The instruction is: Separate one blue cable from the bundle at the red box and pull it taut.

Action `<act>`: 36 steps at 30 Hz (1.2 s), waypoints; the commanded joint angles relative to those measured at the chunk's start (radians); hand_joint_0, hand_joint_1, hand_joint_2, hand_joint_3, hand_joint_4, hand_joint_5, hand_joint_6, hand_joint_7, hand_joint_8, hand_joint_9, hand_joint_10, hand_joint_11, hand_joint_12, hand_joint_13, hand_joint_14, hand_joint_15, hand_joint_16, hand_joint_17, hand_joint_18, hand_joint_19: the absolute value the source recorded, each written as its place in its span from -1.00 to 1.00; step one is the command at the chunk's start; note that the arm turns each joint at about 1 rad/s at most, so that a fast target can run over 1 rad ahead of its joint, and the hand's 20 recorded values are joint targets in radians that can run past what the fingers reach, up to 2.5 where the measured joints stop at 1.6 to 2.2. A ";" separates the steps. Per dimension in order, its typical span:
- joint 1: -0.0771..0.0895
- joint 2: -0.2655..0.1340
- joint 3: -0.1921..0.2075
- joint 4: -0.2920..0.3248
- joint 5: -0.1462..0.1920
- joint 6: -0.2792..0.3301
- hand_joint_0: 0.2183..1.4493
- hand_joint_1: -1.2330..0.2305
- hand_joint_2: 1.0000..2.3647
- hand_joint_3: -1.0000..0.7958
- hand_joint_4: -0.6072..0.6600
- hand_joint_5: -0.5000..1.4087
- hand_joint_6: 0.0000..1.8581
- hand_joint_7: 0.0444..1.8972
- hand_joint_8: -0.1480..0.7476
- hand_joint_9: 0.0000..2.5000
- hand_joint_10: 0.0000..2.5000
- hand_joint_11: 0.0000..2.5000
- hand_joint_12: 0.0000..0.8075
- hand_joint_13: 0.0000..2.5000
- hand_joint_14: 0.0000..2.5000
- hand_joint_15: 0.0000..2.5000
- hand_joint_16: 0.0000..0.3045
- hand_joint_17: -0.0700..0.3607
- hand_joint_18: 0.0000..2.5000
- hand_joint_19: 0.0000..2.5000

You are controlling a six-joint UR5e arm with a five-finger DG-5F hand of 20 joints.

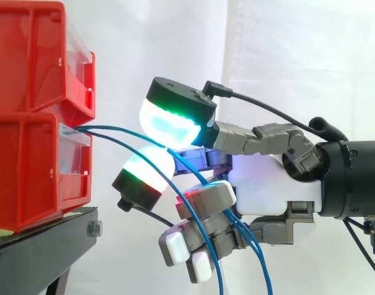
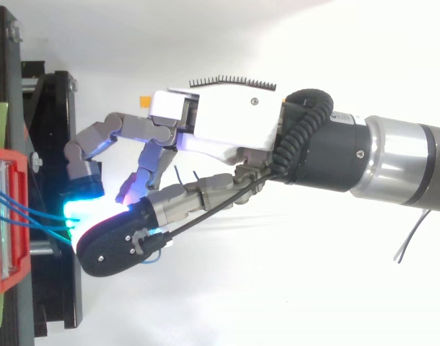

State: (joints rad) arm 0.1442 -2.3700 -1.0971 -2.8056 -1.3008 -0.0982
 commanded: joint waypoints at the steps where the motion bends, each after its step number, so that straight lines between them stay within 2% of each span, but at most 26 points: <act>1: 0.000 0.000 0.000 0.000 0.002 0.000 -0.33 -0.34 -0.98 -0.17 0.09 -0.65 -0.12 0.31 0.03 0.04 -0.98 0.11 -0.02 -0.16 -0.98 -0.50 -0.69 -0.19 -0.22 -0.45; 7: 0.000 0.000 -0.001 0.000 0.000 -0.001 -0.22 -0.54 -0.97 -0.12 -0.03 -0.66 -0.11 0.41 0.04 0.02 -0.98 0.11 -0.05 -0.17 -0.98 -0.50 -0.70 -0.19 -0.24 -0.47; 9: 0.002 0.000 0.000 0.000 0.002 -0.001 -0.18 -0.59 -0.97 -0.14 -0.02 -0.67 -0.09 0.39 0.05 0.02 -0.98 0.12 -0.04 -0.17 -0.98 -0.49 -0.70 -0.19 -0.25 -0.47; 13: 0.002 0.000 0.000 0.000 0.000 -0.001 -0.04 -0.66 -0.98 -0.30 0.01 -0.67 -0.06 0.41 0.04 0.03 -0.98 0.15 -0.06 -0.18 -0.98 -0.50 -0.69 -0.19 -0.27 -0.49; 16: 0.002 0.000 0.000 0.000 0.002 -0.003 0.02 -0.62 -1.00 -0.44 0.02 -0.67 -0.05 0.41 0.06 0.04 -0.98 0.16 -0.08 -0.19 -0.98 -0.49 -0.70 -0.19 -0.28 -0.49; 20: 0.003 0.000 -0.001 0.001 0.002 -0.003 -0.01 -0.61 -1.00 -0.44 0.06 -0.66 -0.05 0.40 0.06 0.06 -0.98 0.16 -0.10 -0.18 -0.98 -0.51 -0.70 -0.20 -0.26 -0.52; 23: 0.003 0.000 -0.001 0.000 0.000 -0.003 -0.13 -0.59 -1.00 -0.44 0.09 -0.65 -0.04 0.43 0.09 0.10 -0.98 0.18 -0.08 -0.16 -0.98 -0.50 -0.70 -0.20 -0.24 -0.52; 25: 0.003 0.000 0.000 0.000 0.000 -0.003 -0.44 -0.43 -1.00 -0.44 0.12 -0.64 -0.05 0.34 0.12 0.14 -0.98 0.20 -0.02 -0.09 -0.98 -0.48 -0.68 -0.17 -0.18 -0.47; 27: 0.005 0.000 -0.001 0.000 0.002 -0.001 -0.57 -0.30 -1.00 -0.44 0.14 -0.64 -0.07 0.32 0.15 0.16 -0.98 0.19 0.03 -0.07 -0.98 -0.48 -0.65 -0.12 -0.13 -0.47; 33: 0.005 0.000 0.000 0.000 0.002 -0.001 -0.59 -0.06 -1.00 -0.44 0.12 -0.64 -0.10 0.24 0.17 0.17 -0.98 0.16 0.07 -0.02 -0.98 -0.48 -0.63 -0.09 -0.09 -0.47; 35: 0.003 0.000 -0.001 0.000 0.002 0.000 -0.55 0.03 -1.00 -0.44 0.14 -0.63 -0.12 0.17 0.12 0.17 -0.98 0.14 0.05 -0.03 -0.98 -0.48 -0.64 -0.10 -0.10 -0.46; 36: 0.003 0.000 -0.001 0.000 0.002 0.000 -0.48 0.09 -1.00 -0.44 0.10 -0.63 -0.14 0.20 0.09 0.17 -0.98 0.13 0.01 -0.03 -0.98 -0.47 -0.66 -0.13 -0.12 -0.44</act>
State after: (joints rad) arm 0.1481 -2.3700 -1.0980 -2.8056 -1.2993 -0.0991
